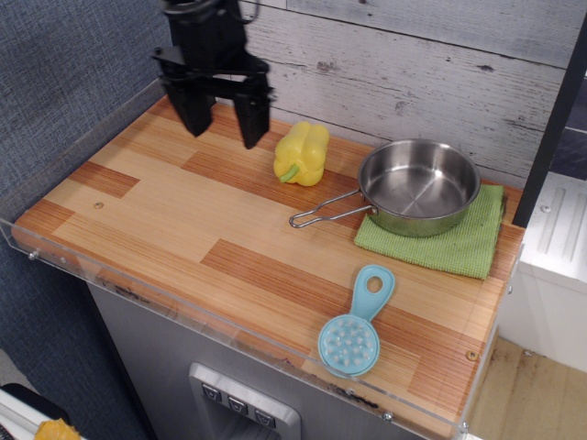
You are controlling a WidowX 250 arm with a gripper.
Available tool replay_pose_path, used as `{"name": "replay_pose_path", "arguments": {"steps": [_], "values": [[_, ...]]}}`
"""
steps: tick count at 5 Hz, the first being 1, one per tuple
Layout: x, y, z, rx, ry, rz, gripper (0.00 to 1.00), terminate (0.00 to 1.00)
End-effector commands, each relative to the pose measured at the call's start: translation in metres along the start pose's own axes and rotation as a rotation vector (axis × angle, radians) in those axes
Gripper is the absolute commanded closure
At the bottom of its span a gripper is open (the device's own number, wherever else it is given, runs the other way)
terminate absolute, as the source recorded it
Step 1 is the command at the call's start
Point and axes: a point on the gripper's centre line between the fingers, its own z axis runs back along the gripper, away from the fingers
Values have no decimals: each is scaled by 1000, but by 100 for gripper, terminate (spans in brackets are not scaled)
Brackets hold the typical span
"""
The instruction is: Move the blue brush behind the pot with the green cloth
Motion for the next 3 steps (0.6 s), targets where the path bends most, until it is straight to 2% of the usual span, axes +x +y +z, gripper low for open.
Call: {"name": "replay_pose_path", "arguments": {"steps": [1,2,3], "values": [[-3,-6,10,85,-43,-25,0,0],[-6,-9,7,112,-30,-33,0,0],[-6,-9,7,112,-30,-33,0,0]]}}
